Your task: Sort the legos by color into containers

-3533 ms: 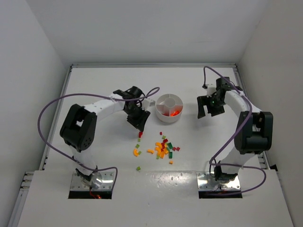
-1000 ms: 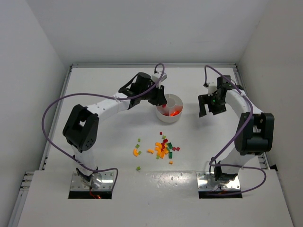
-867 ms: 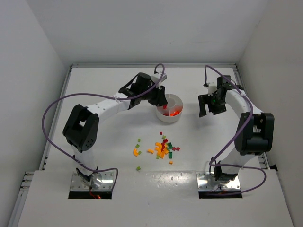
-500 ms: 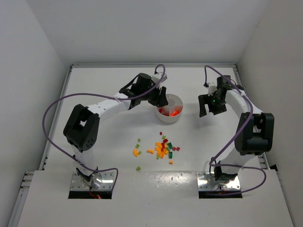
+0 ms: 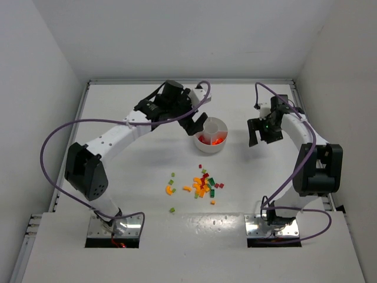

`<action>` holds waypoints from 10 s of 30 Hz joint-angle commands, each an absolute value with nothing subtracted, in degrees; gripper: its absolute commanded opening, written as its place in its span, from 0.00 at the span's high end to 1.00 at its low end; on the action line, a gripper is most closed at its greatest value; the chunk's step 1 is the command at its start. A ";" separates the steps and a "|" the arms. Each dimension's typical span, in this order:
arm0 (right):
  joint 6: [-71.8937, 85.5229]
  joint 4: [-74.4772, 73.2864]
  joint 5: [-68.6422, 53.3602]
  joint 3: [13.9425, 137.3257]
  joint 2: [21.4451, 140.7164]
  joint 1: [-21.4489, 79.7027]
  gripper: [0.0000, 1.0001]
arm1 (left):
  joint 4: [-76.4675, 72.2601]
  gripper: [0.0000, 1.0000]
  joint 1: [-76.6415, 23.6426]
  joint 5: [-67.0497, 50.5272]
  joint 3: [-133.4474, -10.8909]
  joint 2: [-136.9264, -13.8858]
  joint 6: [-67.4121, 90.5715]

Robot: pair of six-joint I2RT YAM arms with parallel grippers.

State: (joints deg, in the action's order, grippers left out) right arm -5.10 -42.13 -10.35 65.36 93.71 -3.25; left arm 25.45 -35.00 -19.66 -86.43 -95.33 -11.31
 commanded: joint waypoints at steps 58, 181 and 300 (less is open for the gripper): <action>-5.01 -40.78 -8.88 67.32 94.57 -3.43 0.17 | 18.72 0.59 -58.54 -38.24 -79.20 -118.30 -48.96; -4.48 -40.52 -10.81 67.59 96.06 -3.43 0.00 | 7.82 0.51 -57.92 -29.71 -66.80 -109.59 -27.33; -3.34 -40.17 -12.57 65.65 92.28 -3.34 0.05 | 27.88 0.75 -40.50 -35.88 -58.45 -88.85 -39.74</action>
